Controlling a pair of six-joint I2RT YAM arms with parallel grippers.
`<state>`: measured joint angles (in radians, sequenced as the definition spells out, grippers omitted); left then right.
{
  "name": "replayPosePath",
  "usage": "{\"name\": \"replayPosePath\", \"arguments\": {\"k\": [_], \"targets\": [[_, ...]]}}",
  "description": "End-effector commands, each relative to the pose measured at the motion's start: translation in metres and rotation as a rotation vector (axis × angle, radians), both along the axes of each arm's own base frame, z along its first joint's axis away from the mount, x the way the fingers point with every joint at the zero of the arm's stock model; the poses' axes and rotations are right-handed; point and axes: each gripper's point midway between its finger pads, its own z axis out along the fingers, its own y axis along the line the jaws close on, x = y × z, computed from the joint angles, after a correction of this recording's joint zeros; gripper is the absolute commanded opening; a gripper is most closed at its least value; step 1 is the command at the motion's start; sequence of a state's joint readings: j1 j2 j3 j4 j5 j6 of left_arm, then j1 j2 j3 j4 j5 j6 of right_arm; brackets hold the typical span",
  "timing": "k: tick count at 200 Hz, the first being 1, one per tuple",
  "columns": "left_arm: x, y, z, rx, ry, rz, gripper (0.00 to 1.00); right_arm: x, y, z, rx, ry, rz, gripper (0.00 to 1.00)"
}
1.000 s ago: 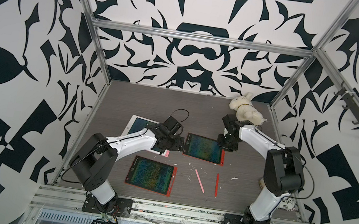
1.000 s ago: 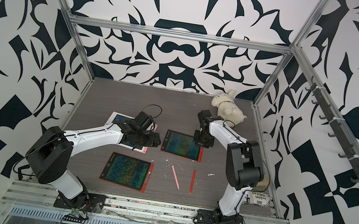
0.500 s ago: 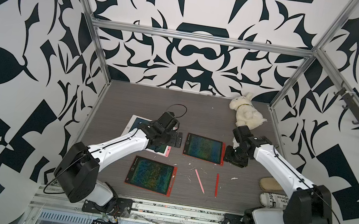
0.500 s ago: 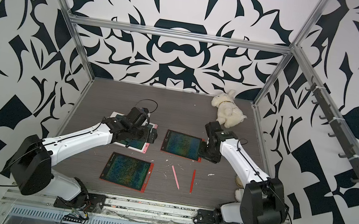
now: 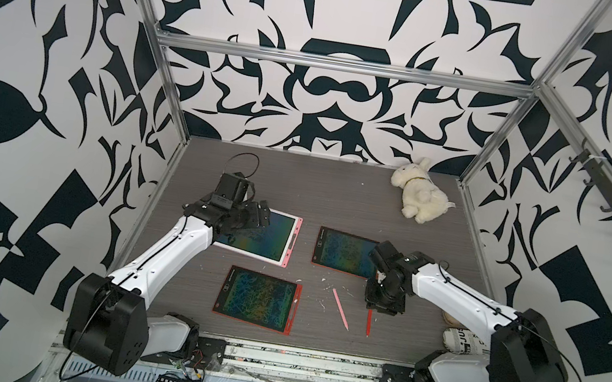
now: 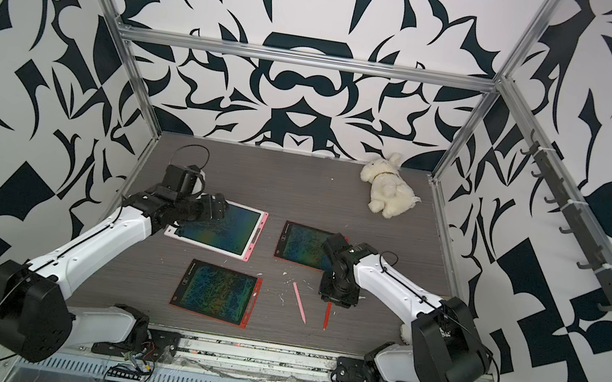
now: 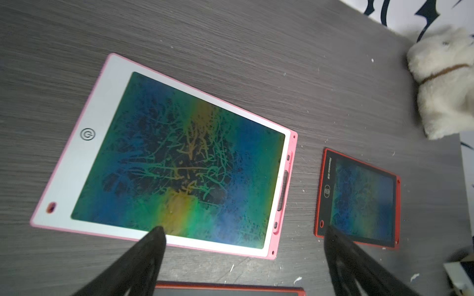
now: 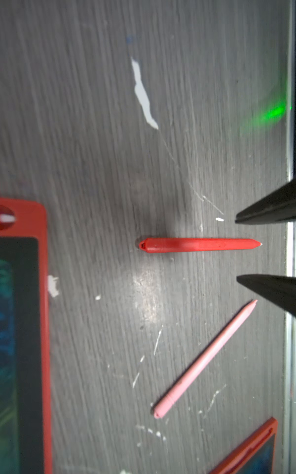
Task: Place the stylus back onto the writing tablet
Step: Place the stylus on the writing tablet, then pick up the stylus from the center of the board.
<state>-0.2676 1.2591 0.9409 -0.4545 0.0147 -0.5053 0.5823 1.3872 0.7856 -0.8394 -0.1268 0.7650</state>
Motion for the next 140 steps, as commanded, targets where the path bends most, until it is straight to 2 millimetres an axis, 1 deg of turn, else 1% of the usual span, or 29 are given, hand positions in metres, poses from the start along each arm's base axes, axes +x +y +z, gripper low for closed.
{"name": "replayPosePath", "arguments": {"k": [1, 23, 47, 50, 51, 53, 59, 79, 109, 126, 140], "targets": [[-0.009, 0.016, -0.010, -0.055, 0.062, 0.046, 0.97, 0.003, 0.003, -0.005, -0.022, -0.010, -0.032, 0.33], [-0.008, 0.037, -0.016, -0.061, 0.097, 0.110, 0.98, 0.004, 0.002, -0.011, -0.040, -0.008, -0.030, 0.30], [-0.007, 0.055, -0.017, -0.052, 0.127, 0.187, 1.00, 0.002, -0.002, -0.021, -0.078, 0.021, -0.017, 0.20], [-0.007, 0.056, -0.016, -0.054, 0.128, 0.190, 1.00, 0.002, -0.003, -0.023, -0.083, 0.026, -0.017, 0.20], [-0.006, 0.056, -0.021, -0.053, 0.145, 0.191, 1.00, 0.001, -0.003, -0.023, -0.084, 0.027, -0.018, 0.20], [-0.006, 0.057, -0.025, -0.052, 0.157, 0.196, 1.00, 0.001, -0.004, -0.024, -0.087, 0.029, -0.018, 0.19], [-0.005, 0.058, -0.026, -0.053, 0.167, 0.202, 1.00, 0.001, -0.004, -0.027, -0.094, 0.034, -0.017, 0.19], [-0.003, 0.062, -0.024, -0.055, 0.162, 0.214, 1.00, 0.000, -0.009, -0.033, -0.124, 0.037, -0.020, 0.17], [0.002, 0.069, -0.017, -0.057, 0.147, 0.234, 0.99, -0.003, -0.021, -0.033, -0.175, 0.029, -0.019, 0.15], [0.005, 0.076, -0.020, -0.058, 0.166, 0.254, 0.99, -0.005, -0.025, -0.034, -0.198, 0.035, -0.017, 0.16], [0.007, 0.078, -0.024, -0.073, 0.197, 0.245, 1.00, -0.007, -0.028, -0.037, -0.211, 0.044, -0.009, 0.16]]}}
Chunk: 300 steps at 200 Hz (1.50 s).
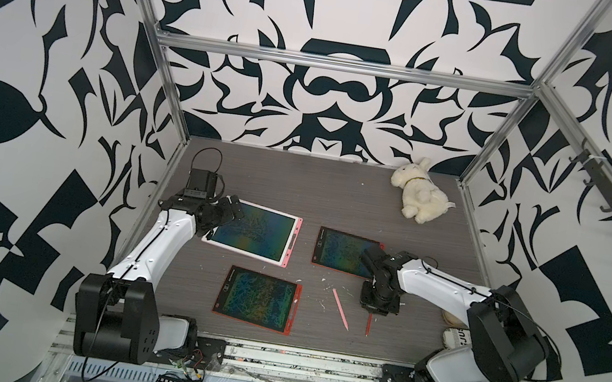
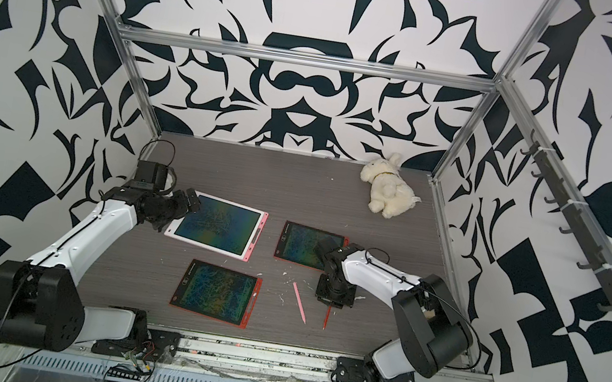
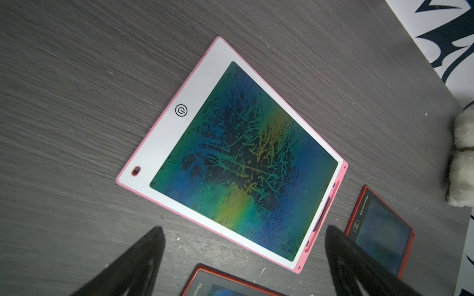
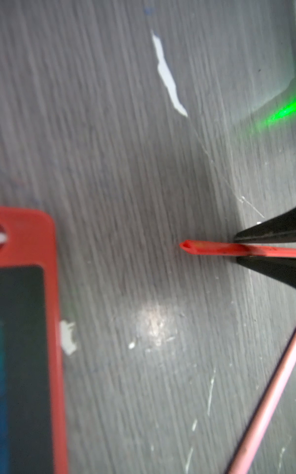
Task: Place the stylus back onto the writing tablet
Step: Pick up the stylus from the center of the board.
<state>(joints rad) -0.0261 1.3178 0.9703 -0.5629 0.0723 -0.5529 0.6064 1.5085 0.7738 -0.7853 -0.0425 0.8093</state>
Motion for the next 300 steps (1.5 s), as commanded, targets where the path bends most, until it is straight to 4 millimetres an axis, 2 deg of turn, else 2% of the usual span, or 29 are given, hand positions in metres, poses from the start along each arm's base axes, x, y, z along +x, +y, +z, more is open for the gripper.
{"name": "replayPosePath", "arguments": {"k": [1, 28, 59, 65, 80, 97, 124, 129, 154, 209, 250, 300], "targets": [[0.005, 0.004, -0.002, -0.025, 0.043, 0.002, 1.00, -0.011, -0.019, -0.010, -0.095, 0.025, 0.009, 0.16], [0.004, 0.016, -0.009, 0.050, 0.138, -0.007, 0.99, -0.013, -0.019, -0.016, -0.094, 0.045, 0.015, 0.16], [0.009, 0.035, -0.007, 0.147, 0.145, 0.010, 0.99, -0.014, -0.023, -0.021, -0.126, 0.057, 0.024, 0.10], [0.010, 0.039, -0.010, 0.149, 0.154, 0.015, 0.98, -0.013, -0.024, -0.022, -0.129, 0.057, 0.026, 0.06], [0.013, 0.047, -0.017, 0.132, 0.187, 0.032, 0.93, -0.012, -0.023, -0.023, -0.132, 0.058, 0.033, 0.00], [0.016, 0.053, -0.033, 0.094, 0.238, 0.046, 0.87, -0.010, -0.022, -0.020, -0.129, 0.052, 0.040, 0.00], [0.027, 0.060, -0.044, 0.062, 0.258, 0.061, 0.86, -0.003, -0.017, -0.003, -0.092, 0.002, 0.049, 0.00], [0.029, 0.060, -0.045, 0.060, 0.259, 0.057, 0.81, -0.001, -0.016, 0.001, -0.080, -0.012, 0.050, 0.00], [0.042, 0.056, -0.050, 0.038, 0.264, 0.032, 0.77, 0.007, -0.008, 0.024, -0.027, -0.082, 0.057, 0.00], [0.062, 0.061, -0.071, 0.034, 0.318, 0.037, 0.77, 0.030, 0.014, 0.062, 0.086, -0.204, 0.119, 0.00], [0.056, 0.054, -0.087, -0.015, 0.353, 0.035, 0.77, 0.036, 0.029, 0.084, 0.185, -0.268, 0.140, 0.00], [0.041, 0.042, -0.103, -0.088, 0.395, 0.041, 0.76, 0.039, 0.037, 0.090, 0.229, -0.279, 0.126, 0.00]]}}
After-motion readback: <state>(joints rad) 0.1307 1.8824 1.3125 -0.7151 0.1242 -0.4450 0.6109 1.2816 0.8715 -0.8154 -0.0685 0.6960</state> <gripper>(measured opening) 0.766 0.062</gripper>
